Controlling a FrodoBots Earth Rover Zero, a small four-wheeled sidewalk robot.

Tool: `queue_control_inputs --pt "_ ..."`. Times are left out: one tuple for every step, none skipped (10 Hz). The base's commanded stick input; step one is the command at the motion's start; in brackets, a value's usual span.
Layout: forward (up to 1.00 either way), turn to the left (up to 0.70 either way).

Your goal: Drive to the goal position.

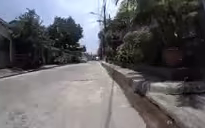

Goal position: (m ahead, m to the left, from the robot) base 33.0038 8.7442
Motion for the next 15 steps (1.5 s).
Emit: queue_control_inputs --pt "1.00 -0.35" --pt "1.00 -0.16" --pt "1.00 -0.02" --pt "1.00 0.00" --pt "1.00 0.00" --pt "1.00 0.00" --pt "1.00 0.00" --pt "1.00 0.27" --pt "1.00 0.38" --pt "1.00 0.38" --pt "1.00 0.39" --pt "1.00 0.39" --pt "1.00 0.38" --pt "1.00 0.21" --pt "1.00 0.00"
